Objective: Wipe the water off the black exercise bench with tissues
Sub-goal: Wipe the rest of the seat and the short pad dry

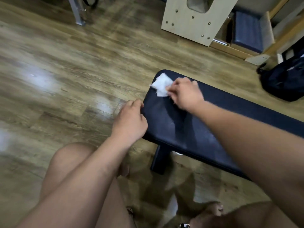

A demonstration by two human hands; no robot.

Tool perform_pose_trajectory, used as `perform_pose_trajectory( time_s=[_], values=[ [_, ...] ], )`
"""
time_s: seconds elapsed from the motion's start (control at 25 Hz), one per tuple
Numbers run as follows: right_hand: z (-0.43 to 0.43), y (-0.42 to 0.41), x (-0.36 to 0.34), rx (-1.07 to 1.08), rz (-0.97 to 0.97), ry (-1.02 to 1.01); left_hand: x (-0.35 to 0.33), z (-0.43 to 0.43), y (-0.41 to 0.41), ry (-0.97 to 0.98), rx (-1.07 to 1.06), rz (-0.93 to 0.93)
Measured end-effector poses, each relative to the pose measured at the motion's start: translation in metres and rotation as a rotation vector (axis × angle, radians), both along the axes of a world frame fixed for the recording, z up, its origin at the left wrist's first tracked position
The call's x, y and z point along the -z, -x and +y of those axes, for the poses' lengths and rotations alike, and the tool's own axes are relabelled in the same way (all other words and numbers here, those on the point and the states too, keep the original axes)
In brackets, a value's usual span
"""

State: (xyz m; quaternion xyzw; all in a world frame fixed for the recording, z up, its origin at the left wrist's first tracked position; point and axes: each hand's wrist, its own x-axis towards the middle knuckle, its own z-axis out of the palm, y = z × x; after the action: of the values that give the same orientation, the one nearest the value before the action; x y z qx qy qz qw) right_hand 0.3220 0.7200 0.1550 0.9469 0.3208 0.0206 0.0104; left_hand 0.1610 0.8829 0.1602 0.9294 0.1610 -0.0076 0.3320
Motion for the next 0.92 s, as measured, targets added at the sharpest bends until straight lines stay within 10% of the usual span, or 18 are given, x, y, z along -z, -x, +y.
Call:
perform_pose_trajectory(
  time_s=[0.28, 0.64, 0.92],
  values=[
    [0.004, -0.076, 0.001, 0.458, 0.119, -0.106, -0.009, -0.008, -0.025, -0.018, 0.061, 0.076],
    [-0.019, 0.132, -0.001, -0.217, 0.194, -0.248, -0.009, -0.036, -0.042, 0.066, 0.063, -0.208],
    [-0.087, -0.076, 0.008, 0.545, 0.178, -0.340, -0.001, -0.050, -0.038, -0.255, 0.442, 0.107]
  ],
)
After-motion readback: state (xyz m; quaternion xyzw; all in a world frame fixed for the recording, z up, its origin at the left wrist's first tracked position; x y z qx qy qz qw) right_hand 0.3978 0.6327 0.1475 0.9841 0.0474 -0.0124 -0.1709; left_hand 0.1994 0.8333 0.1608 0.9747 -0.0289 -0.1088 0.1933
